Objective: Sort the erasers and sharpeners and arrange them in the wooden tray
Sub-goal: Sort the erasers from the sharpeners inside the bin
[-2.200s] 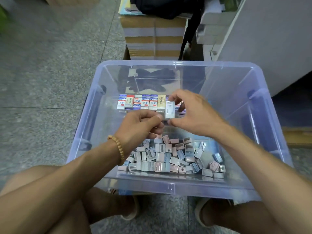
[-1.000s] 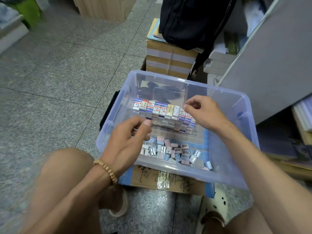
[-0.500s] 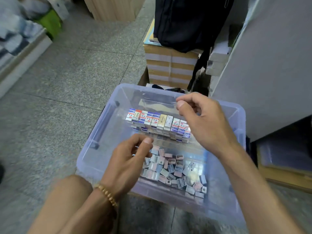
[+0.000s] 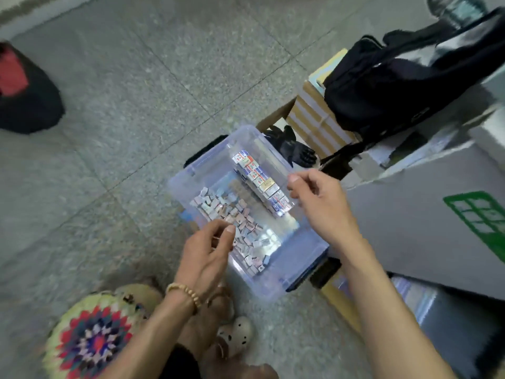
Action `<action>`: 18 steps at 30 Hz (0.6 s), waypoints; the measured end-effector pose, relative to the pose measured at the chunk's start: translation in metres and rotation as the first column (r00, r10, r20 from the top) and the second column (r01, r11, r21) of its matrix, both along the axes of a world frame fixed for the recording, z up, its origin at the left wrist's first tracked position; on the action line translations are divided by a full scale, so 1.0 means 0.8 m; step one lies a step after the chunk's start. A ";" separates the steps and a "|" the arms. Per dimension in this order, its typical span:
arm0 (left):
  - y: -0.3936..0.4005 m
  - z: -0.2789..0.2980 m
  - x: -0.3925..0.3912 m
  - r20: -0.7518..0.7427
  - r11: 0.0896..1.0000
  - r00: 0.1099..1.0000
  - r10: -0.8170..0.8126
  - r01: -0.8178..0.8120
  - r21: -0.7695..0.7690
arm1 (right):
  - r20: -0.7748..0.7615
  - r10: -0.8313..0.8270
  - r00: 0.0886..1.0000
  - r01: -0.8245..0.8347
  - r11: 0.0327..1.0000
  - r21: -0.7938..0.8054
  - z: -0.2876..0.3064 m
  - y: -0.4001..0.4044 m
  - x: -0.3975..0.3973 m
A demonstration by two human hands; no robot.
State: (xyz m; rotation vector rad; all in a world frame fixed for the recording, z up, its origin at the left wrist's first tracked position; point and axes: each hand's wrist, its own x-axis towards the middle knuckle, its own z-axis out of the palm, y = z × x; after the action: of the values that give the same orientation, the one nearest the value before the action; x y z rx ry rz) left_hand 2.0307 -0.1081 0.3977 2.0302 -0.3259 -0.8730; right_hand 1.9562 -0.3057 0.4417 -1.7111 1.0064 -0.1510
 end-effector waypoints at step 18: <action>-0.019 -0.197 -0.114 0.158 0.636 0.645 0.748 -0.764 0.108 | -0.107 0.213 0.971 -0.235 0.928 -0.289 -0.257 -0.131 0.093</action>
State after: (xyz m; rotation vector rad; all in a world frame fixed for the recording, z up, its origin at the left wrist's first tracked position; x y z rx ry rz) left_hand 1.9392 -0.1235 0.2402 2.0741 0.5660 -0.2559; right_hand 2.0307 -0.4109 0.2364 -2.1109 0.8647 -0.0949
